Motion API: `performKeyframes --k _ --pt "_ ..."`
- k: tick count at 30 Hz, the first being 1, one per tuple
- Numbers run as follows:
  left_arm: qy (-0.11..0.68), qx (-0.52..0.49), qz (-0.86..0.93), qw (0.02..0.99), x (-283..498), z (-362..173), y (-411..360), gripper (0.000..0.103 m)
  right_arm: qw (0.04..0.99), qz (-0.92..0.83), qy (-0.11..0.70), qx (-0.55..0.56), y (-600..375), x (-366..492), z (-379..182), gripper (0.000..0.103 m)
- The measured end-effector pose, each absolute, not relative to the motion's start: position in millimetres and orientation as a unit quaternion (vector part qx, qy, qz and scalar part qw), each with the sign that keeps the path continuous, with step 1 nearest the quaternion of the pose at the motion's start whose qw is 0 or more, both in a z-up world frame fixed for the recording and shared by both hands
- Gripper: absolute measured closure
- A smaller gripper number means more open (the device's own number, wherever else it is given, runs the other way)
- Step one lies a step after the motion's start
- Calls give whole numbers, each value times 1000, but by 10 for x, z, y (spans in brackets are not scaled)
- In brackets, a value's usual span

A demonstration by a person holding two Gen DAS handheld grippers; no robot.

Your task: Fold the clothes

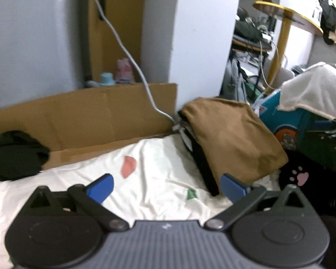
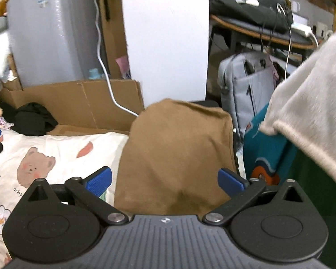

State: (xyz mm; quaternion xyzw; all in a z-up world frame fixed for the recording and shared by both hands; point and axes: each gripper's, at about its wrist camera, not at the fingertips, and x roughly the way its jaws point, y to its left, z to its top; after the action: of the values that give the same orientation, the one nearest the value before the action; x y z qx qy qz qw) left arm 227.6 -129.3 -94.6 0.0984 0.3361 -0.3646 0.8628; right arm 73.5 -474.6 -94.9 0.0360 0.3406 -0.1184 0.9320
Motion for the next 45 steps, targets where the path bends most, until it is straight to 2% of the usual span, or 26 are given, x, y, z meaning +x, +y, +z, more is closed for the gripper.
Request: performKeyframes --k 13,25,34,45 --pt "335 59 -279 898 1606 -658 -570 0 949 -102 298 16 -4352 168 -602 0" --pt "340 41 -256 904 1121 -610 -257 0 947 -118 293 61 -4177 -329 -497 0" --pt "320 11 -271 908 821 -474 -17 0 947 -128 287 65 -4061 -722 -455 0" --pt "317 20 -264 911 458 -480 115 0 950 -131 275 71 -3893 -1115 -401 0"
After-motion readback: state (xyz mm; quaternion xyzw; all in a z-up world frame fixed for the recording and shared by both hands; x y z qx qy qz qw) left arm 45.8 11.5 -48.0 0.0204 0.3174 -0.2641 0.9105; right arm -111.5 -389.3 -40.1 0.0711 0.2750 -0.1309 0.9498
